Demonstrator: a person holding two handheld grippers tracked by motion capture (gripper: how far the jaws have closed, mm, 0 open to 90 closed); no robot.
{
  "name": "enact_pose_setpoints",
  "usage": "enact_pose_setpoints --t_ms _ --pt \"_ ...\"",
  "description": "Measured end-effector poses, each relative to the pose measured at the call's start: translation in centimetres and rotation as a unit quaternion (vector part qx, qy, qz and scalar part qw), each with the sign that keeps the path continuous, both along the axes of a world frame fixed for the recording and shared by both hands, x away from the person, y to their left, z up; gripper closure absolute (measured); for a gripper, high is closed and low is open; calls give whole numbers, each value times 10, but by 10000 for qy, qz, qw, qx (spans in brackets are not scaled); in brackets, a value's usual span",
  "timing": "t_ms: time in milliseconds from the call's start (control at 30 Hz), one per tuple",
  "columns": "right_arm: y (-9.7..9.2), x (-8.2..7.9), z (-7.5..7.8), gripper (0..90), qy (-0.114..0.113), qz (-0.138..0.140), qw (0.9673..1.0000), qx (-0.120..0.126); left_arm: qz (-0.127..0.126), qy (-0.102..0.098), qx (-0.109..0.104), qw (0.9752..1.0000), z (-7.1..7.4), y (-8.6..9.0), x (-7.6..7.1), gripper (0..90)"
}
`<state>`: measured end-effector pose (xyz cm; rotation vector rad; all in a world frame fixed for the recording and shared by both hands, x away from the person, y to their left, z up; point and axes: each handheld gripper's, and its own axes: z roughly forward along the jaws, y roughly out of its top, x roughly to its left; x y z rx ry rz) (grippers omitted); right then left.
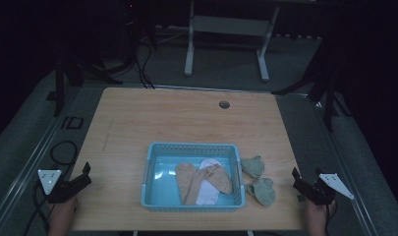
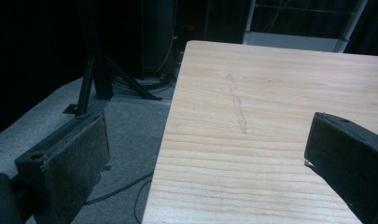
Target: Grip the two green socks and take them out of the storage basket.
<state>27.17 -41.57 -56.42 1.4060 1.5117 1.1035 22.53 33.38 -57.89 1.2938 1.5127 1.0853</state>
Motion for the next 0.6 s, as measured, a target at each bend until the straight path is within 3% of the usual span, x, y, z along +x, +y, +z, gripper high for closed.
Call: enact_pose_setpoints --t_ms 600 --pt "-1 4 0 117 166 -64 9998 -27 -5 -1 -7 10000 0 0 0 4"
